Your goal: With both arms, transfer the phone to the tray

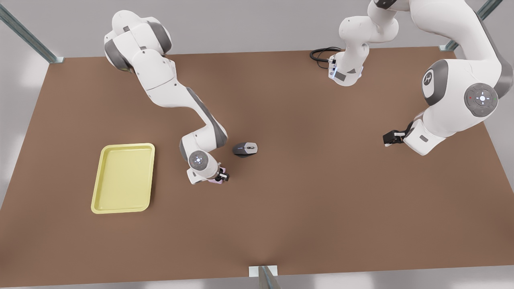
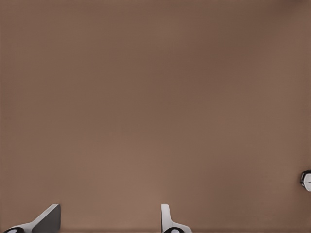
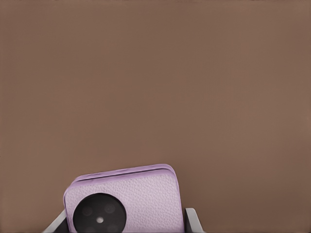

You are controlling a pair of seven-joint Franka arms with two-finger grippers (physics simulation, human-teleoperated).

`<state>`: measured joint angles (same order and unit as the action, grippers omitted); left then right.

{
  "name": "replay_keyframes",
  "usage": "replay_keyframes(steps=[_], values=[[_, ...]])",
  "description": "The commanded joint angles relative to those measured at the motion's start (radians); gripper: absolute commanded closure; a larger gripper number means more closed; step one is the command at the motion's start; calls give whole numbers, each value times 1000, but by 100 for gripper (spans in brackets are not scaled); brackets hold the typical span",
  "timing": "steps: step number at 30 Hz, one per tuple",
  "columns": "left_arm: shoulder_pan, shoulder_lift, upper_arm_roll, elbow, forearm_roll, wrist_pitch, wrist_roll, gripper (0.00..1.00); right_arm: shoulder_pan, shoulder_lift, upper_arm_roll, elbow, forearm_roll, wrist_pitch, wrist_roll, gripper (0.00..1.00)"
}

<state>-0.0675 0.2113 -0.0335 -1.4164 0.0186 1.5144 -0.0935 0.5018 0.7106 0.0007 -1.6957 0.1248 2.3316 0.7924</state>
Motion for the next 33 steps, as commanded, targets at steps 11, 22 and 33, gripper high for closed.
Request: replay_keyframes(steps=[11, 22, 33], values=[[-2, -1, 0, 1, -2, -2, -6, 0, -256, -209, -70, -209, -4, -98, -596, 22], [-2, 0, 0, 1, -5, -2, -8, 0, -430, -255, -291, -303, -7, -83, -1205, 0], [-2, -3, 0, 2, 0, -10, 3, 0, -427, -540, -82, 163, -151, -759, -881, 0]])
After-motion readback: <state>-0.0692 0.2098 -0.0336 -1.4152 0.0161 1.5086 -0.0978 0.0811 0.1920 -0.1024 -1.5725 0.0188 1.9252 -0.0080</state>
